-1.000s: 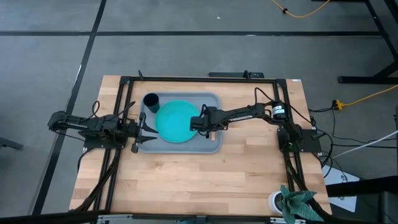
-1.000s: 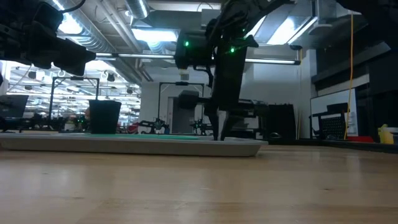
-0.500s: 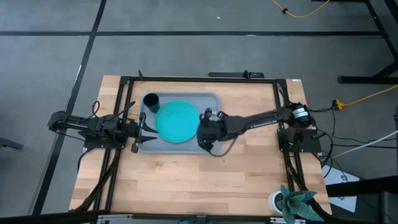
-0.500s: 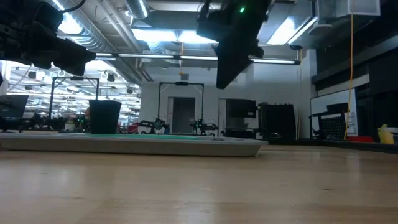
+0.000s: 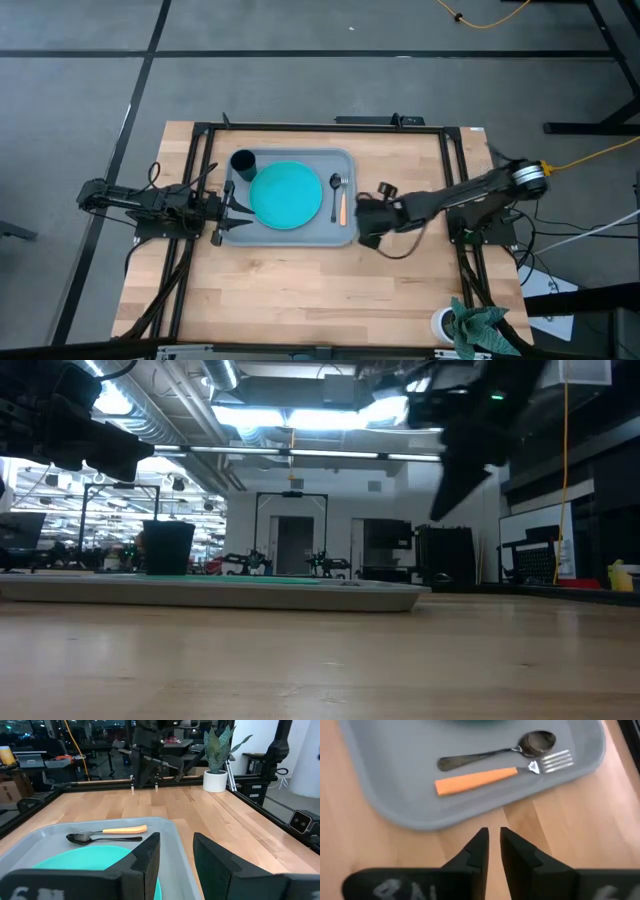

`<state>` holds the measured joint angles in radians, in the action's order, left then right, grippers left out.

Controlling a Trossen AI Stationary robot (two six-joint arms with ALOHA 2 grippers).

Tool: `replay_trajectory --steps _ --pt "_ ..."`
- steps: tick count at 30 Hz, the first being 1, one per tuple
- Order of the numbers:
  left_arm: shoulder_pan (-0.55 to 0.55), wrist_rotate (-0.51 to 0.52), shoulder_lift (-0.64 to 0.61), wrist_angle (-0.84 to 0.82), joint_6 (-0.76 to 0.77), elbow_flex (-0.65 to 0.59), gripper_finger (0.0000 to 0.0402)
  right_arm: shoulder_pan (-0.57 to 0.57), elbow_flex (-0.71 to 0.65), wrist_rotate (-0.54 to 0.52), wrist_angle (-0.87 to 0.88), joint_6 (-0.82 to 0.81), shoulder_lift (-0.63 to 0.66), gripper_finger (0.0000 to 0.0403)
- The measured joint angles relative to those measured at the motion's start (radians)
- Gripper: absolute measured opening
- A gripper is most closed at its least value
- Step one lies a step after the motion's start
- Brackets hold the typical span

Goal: Pick and place plate/cup/fork/spoon on tray
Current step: Return to Home Position

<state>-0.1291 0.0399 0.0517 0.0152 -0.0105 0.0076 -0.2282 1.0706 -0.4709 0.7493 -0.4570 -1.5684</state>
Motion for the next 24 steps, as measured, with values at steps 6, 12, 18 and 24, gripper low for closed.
replay_trajectory --steps 6,12,18,24 --pt "0.000 0.000 0.000 0.000 0.000 0.000 0.0110 0.012 -0.290 0.009 -0.184 0.102 0.227 0.0053" --pt "0.000 0.000 0.000 0.000 0.000 0.000 0.0110 0.025 -0.519 0.106 -0.398 0.086 0.470 0.0053" --pt "0.000 0.000 0.000 0.000 0.000 0.000 0.0110 0.017 -0.729 0.133 -0.585 0.003 0.686 0.0053" --pt "0.000 0.000 0.000 0.000 0.000 0.000 0.0110 0.017 -0.871 0.133 -0.612 -0.011 0.930 0.0053"
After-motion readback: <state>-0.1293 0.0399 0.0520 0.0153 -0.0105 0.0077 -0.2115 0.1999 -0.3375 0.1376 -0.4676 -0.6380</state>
